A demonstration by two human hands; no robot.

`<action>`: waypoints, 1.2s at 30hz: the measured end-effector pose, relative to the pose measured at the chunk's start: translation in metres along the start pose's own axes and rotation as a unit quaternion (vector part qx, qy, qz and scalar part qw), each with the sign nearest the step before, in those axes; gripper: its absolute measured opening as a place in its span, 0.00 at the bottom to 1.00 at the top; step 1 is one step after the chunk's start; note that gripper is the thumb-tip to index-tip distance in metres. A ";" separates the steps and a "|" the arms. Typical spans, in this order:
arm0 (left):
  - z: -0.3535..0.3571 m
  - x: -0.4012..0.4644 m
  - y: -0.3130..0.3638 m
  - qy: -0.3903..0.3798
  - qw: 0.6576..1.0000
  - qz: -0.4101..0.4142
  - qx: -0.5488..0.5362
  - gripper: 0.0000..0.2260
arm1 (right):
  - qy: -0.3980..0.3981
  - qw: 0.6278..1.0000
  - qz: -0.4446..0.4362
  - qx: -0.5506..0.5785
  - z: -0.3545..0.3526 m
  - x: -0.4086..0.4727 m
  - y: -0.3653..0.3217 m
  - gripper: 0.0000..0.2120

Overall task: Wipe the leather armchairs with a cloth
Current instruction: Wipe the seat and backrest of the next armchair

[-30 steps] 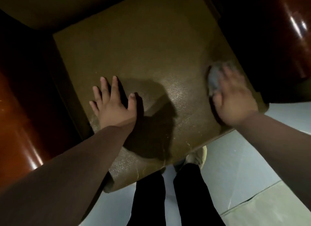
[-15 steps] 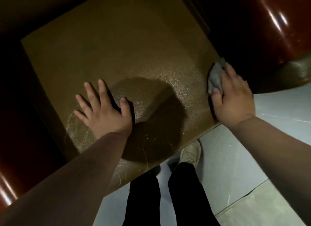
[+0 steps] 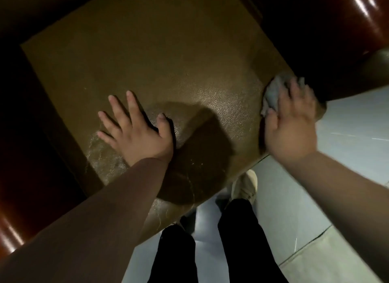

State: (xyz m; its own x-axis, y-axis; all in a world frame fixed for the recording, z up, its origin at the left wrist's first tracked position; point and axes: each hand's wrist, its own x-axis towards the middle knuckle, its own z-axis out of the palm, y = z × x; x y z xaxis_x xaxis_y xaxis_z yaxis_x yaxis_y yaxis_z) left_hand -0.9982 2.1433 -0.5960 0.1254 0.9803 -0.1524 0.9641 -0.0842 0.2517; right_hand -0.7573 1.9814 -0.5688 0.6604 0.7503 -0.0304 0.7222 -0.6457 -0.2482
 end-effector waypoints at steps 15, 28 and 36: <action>-0.047 -0.008 -0.089 -0.147 0.975 0.163 0.042 0.31 | -0.029 0.994 0.099 -0.020 0.015 -0.068 -0.093 0.32; -0.056 -0.023 -0.089 -0.164 0.977 0.122 0.055 0.33 | -0.044 0.989 0.138 -0.028 0.009 -0.049 -0.095 0.34; -0.126 -0.005 -0.095 -0.313 0.893 0.223 0.234 0.32 | -0.247 0.840 -0.478 -0.072 0.029 -0.096 -0.149 0.28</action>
State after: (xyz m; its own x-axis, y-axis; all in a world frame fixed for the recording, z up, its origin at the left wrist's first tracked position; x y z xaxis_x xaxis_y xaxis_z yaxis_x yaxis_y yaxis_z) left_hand -1.1200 2.1685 -0.4988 0.4860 0.5507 -0.6787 0.7597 -0.6500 0.0166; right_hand -0.9341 2.0091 -0.5569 -0.3747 0.8805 -0.2903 0.9151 0.3010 -0.2683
